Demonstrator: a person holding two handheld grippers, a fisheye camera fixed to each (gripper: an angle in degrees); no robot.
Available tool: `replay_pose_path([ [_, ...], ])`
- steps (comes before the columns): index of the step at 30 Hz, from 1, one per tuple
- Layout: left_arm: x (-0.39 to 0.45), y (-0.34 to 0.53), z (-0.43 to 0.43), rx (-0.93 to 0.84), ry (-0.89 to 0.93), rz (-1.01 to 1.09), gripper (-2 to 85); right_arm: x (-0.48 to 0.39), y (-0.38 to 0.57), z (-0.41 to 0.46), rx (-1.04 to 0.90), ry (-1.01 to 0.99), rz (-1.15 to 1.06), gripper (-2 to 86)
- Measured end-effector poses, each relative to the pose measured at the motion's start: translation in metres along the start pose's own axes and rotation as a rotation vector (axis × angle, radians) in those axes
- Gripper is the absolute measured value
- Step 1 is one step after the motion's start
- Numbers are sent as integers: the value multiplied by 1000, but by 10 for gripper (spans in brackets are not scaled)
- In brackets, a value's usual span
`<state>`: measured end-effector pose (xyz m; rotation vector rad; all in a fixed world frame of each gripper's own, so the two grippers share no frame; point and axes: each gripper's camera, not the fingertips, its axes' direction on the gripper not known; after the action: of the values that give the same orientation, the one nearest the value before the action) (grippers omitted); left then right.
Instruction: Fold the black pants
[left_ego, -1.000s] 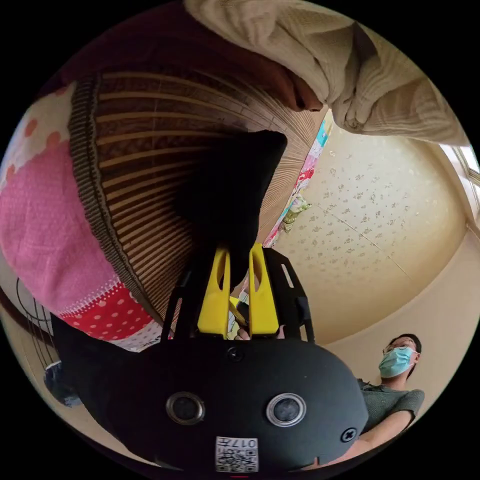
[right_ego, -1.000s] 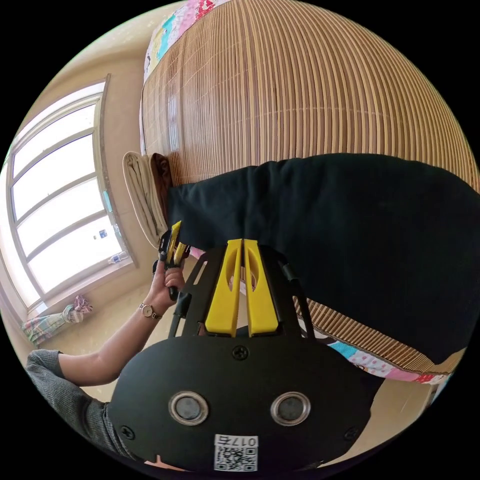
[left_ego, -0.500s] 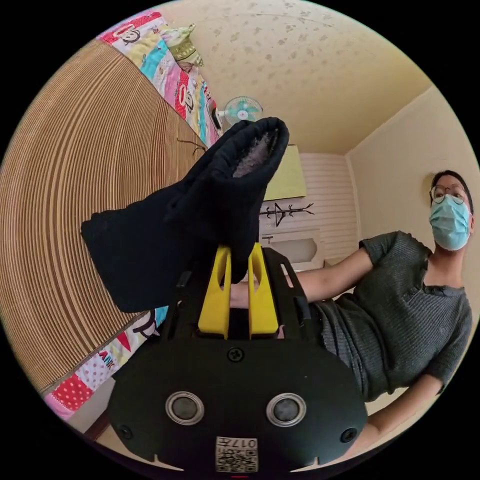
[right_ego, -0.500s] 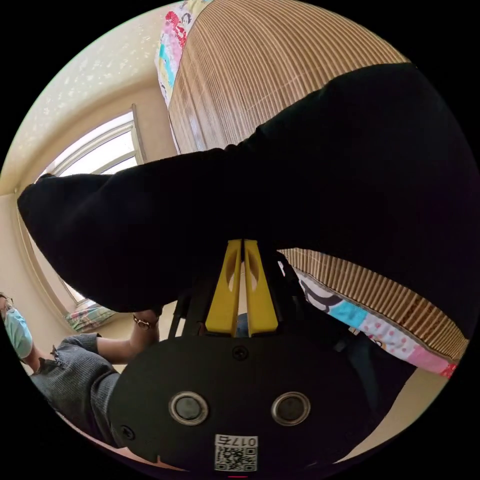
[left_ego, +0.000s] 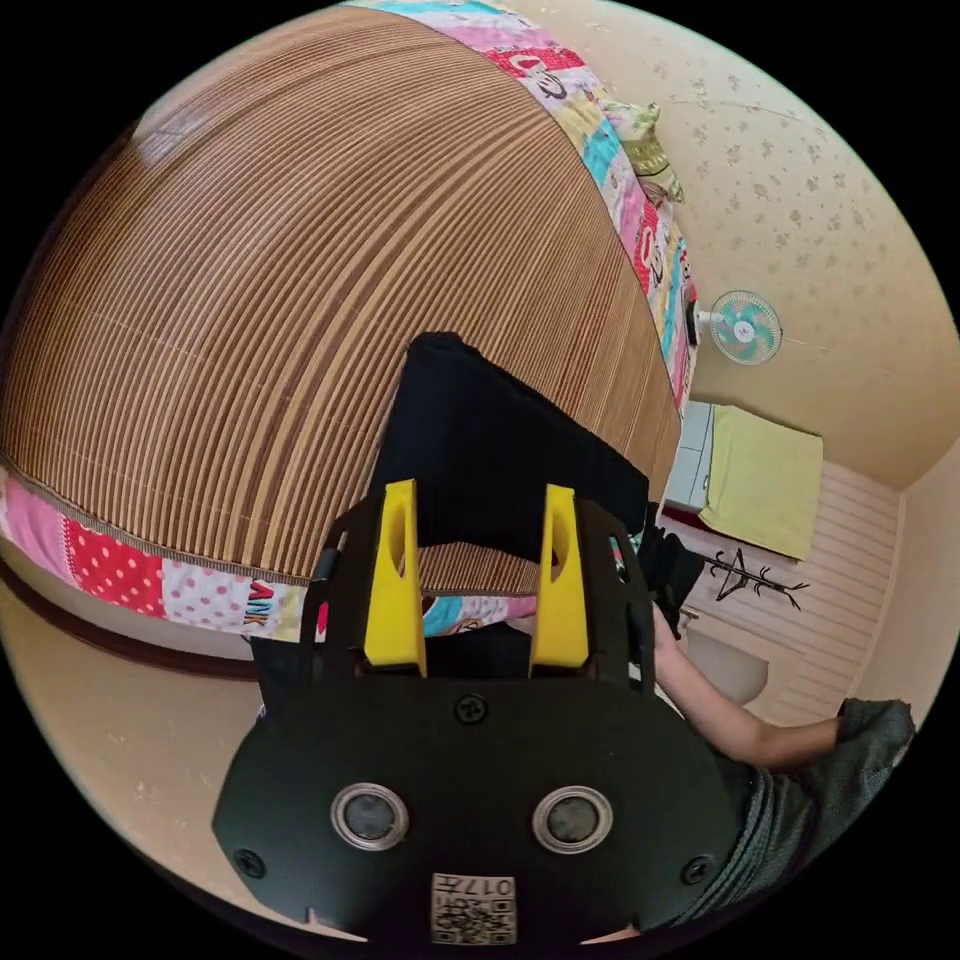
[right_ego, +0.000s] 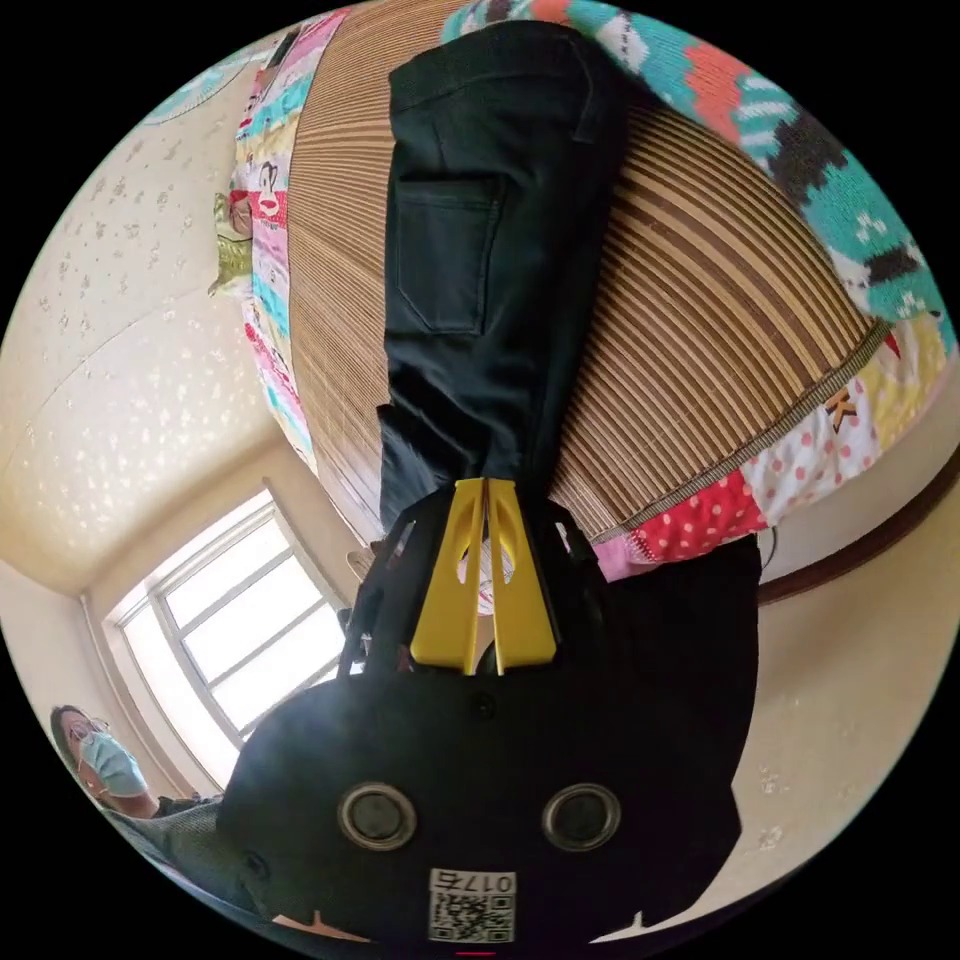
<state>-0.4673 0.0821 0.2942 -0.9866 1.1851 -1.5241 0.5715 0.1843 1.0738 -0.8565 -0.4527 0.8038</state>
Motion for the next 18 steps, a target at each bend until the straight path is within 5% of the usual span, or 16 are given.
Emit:
replay_pose_path([
  [4,-22,-24,39,-114,-43,6,195,-70,-10,35,-211,140,-288,3],
  [7,-27,-39,89,-317,135,20,175,-120,-6,64,-314,236,-496,3],
  [11,6,-38,95,-441,221,154,90,-156,-8,94,-275,494,-660,4],
  [15,69,-17,56,-413,457,353,79,-139,-32,102,-171,658,-522,4],
  [18,134,10,39,-401,470,520,80,-117,-36,118,-285,333,-323,4],
])
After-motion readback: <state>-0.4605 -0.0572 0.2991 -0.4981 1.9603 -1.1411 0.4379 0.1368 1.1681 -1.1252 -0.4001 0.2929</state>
